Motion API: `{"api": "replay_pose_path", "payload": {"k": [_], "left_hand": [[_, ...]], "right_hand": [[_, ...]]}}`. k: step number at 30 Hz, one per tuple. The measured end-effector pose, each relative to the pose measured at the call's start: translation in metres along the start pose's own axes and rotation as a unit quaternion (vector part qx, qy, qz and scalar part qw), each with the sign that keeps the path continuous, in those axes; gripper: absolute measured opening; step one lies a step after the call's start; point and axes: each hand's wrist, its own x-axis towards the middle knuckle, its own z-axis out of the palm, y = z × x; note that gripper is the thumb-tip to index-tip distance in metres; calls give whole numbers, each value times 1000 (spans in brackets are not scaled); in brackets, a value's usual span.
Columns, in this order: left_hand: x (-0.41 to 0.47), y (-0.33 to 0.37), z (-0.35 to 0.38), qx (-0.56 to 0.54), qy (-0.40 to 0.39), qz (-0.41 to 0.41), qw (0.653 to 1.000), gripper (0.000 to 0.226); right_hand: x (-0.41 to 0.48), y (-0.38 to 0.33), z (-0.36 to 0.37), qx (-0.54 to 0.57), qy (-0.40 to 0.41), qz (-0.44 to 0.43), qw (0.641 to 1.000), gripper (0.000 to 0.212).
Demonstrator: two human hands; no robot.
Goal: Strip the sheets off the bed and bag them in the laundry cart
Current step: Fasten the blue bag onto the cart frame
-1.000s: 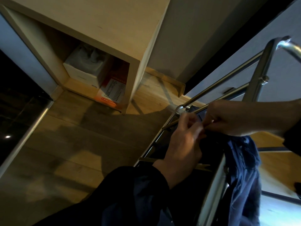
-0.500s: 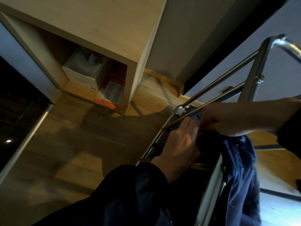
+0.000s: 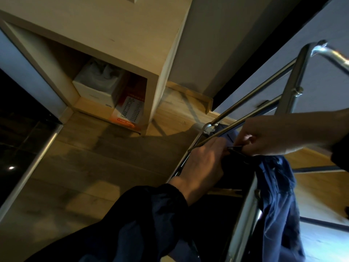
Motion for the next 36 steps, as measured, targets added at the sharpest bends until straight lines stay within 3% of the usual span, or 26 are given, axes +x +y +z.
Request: {"api": "replay_pose_path", "payload": {"k": [2, 4, 6, 9, 12, 16, 20, 21, 24, 25, 32, 36], "left_hand": [[-2, -3, -2, 5, -1, -6, 1000, 28], [-3, -6, -2, -13, -6, -26, 1000, 18], [-3, -8, -1, -59, -32, -42, 997, 19], [-2, -6, 1, -92, -93, -42, 991, 42], [1, -5, 6, -88, -112, -20, 990, 33], [2, 7, 5, -135, -98, -71, 983, 31], [14, 7, 7, -84, -103, -96, 986, 17], [16, 4, 8, -61, -101, -91, 989, 14], [9, -2, 7, -4, -108, 26, 994, 25], [7, -2, 5, -4, -96, 23, 995, 25], [-3, -2, 9, -45, -12, -70, 996, 13], [-10, 3, 7, -84, -37, -104, 990, 12]], "right_hand": [[-7, -1, 0, 24, 19, 7, 1000, 25], [-13, -3, 3, 49, 43, 18, 998, 18], [-20, -5, 8, 35, 99, 14, 994, 17], [-30, -4, 21, 8, 222, 1, 975, 17], [-41, -13, 33, 56, 279, -28, 958, 28], [-48, -11, 47, 80, 304, -39, 949, 31], [-44, -11, 49, 31, 345, -1, 938, 22], [-42, -12, 48, 11, 351, 8, 936, 20], [-36, -14, 39, -15, 339, 39, 940, 15], [-34, -14, 37, -28, 339, 42, 939, 14], [-39, -17, 14, -76, 334, 39, 939, 23], [-48, -20, -7, -58, 380, -10, 923, 25]]}}
